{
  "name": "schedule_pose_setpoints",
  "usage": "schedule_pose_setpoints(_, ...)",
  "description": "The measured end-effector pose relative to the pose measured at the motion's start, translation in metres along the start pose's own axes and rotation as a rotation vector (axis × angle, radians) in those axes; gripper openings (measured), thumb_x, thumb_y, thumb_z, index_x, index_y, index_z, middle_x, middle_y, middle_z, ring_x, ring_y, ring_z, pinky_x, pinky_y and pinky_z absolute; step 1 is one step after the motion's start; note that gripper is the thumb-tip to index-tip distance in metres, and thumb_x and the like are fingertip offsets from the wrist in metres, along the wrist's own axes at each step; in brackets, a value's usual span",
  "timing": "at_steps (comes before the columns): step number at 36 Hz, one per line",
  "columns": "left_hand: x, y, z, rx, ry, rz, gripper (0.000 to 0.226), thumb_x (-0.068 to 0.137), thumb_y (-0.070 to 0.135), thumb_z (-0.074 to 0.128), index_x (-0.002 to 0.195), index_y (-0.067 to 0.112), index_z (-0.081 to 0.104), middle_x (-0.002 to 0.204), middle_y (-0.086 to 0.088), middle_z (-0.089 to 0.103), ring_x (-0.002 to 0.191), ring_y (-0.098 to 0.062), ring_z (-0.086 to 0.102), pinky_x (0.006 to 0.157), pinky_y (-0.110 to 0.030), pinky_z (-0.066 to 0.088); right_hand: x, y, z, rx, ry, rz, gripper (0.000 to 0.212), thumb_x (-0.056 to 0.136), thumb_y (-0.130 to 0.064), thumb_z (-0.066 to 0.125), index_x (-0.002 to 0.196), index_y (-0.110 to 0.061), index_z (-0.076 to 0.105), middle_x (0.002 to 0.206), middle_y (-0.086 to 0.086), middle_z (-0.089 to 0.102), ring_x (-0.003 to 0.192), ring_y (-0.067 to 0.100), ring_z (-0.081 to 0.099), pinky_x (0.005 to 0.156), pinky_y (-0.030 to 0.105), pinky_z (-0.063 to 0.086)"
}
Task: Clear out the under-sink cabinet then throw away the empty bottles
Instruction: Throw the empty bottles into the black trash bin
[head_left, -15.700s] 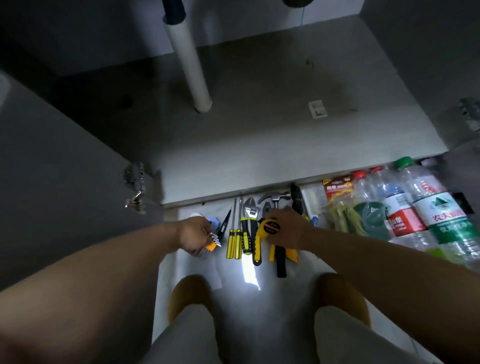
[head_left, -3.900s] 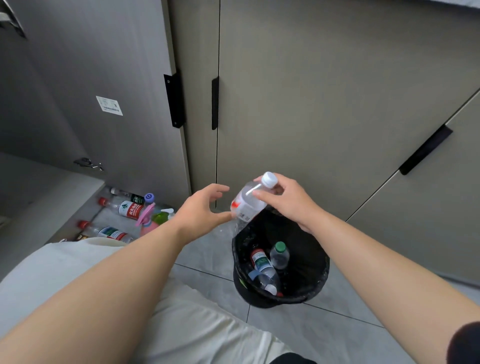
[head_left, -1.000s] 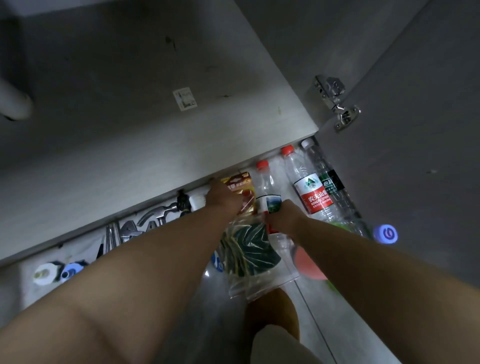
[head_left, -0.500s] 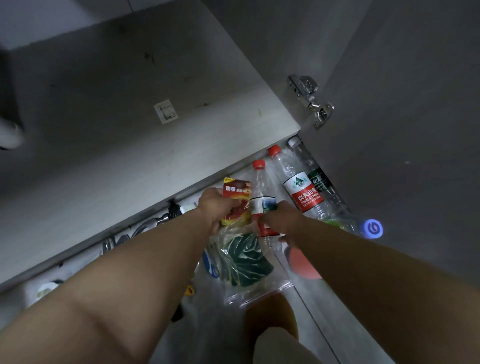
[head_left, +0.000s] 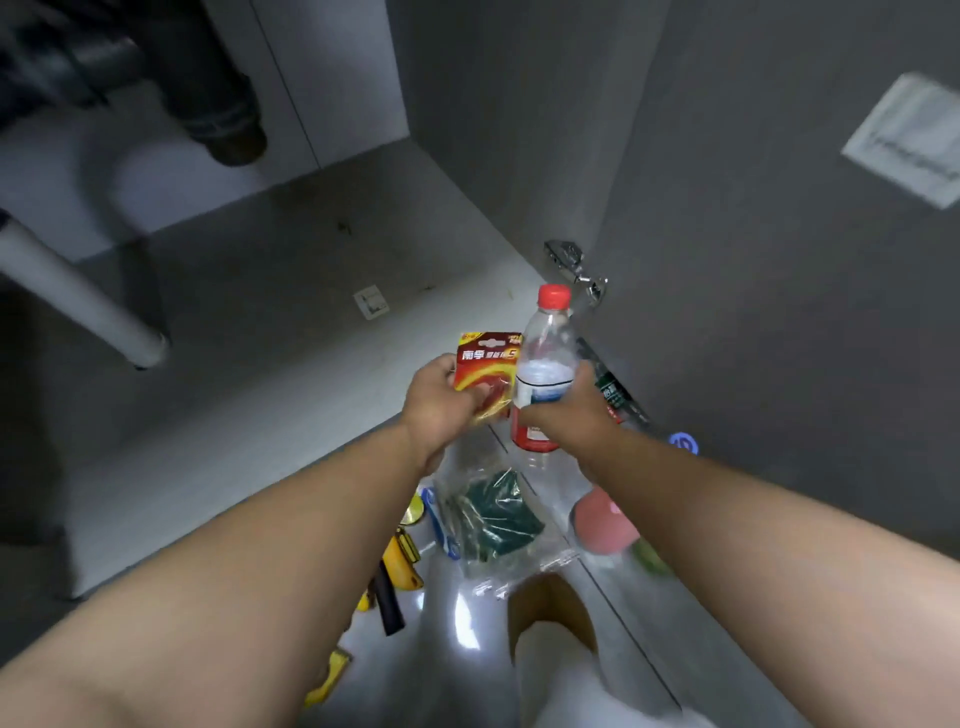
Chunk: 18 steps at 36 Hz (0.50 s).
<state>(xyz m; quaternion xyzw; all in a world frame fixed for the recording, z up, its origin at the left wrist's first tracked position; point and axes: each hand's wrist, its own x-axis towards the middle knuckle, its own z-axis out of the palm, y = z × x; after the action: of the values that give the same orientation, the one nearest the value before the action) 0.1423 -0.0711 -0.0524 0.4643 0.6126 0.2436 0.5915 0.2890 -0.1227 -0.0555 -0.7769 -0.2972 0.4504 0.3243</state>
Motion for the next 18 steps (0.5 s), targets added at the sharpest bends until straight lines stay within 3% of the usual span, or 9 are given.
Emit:
schedule_pose_setpoints(3, -0.035, 0.03, -0.008, -0.078, 0.01, 0.039, 0.036, 0.091, 0.004, 0.071, 0.124, 0.016, 0.064, 0.11, -0.005, 0.075, 0.102, -0.022, 0.072, 0.095, -0.042, 0.058, -0.03, -0.029, -0.017, 0.062, 0.01, -0.096, 0.069, 0.074, -0.015, 0.08, 0.13, -0.015, 0.039, 0.125, 0.012, 0.058, 0.113, 0.03, 0.061, 0.096, 0.047, 0.053)
schedule_pose_setpoints(7, -0.088, 0.072, -0.008, -0.112, -0.002, 0.122, 0.031, 0.092, 0.001, 0.068, 0.12, 0.015, 0.067, 0.105, -0.005, 0.077, 0.092, -0.017, 0.074, 0.068, -0.023, 0.059, -0.079, -0.061, -0.051, 0.053, 0.1, -0.253, 0.063, 0.075, -0.034, 0.083, 0.124, -0.014, 0.048, 0.125, 0.009, 0.058, 0.113, 0.024, 0.06, 0.1, 0.044, 0.05)
schedule_pose_setpoints(12, -0.161, 0.122, 0.014, -0.078, -0.09, 0.135, 0.025, 0.092, -0.005, 0.06, 0.106, 0.012, 0.07, 0.1, -0.009, 0.076, 0.082, -0.018, 0.072, 0.055, -0.024, 0.057, -0.149, -0.069, -0.106, -0.045, 0.223, -0.382, 0.062, 0.076, -0.042, 0.082, 0.122, -0.009, 0.057, 0.122, 0.011, 0.055, 0.109, 0.024, 0.06, 0.099, 0.043, 0.051)
schedule_pose_setpoints(14, -0.186, 0.134, 0.029, -0.033, -0.129, 0.125, 0.025, 0.09, -0.008, 0.056, 0.104, 0.006, 0.071, 0.103, -0.016, 0.075, 0.088, -0.027, 0.073, 0.073, -0.037, 0.063, -0.173, -0.062, -0.129, -0.094, 0.259, -0.395, 0.063, 0.074, -0.044, 0.083, 0.12, -0.008, 0.059, 0.12, 0.011, 0.058, 0.107, 0.025, 0.061, 0.096, 0.044, 0.052)
schedule_pose_setpoints(16, -0.222, 0.141, 0.048, -0.003, -0.188, 0.091, 0.024, 0.089, -0.008, 0.057, 0.107, 0.0, 0.071, 0.108, -0.021, 0.074, 0.1, -0.034, 0.073, 0.091, -0.05, 0.059, -0.202, -0.046, -0.158, -0.115, 0.307, -0.393, 0.063, 0.071, -0.046, 0.084, 0.118, -0.011, 0.059, 0.117, 0.007, 0.062, 0.106, 0.023, 0.063, 0.094, 0.042, 0.054)
schedule_pose_setpoints(18, -0.239, 0.136, 0.064, 0.009, -0.215, 0.074, 0.019, 0.088, -0.009, 0.059, 0.101, -0.001, 0.071, 0.107, -0.024, 0.073, 0.098, -0.037, 0.073, 0.088, -0.051, 0.06, -0.217, -0.031, -0.178, -0.115, 0.29, -0.383, 0.066, 0.069, -0.049, 0.085, 0.12, -0.021, 0.054, 0.114, -0.002, 0.064, 0.104, 0.016, 0.064, 0.092, 0.039, 0.054)
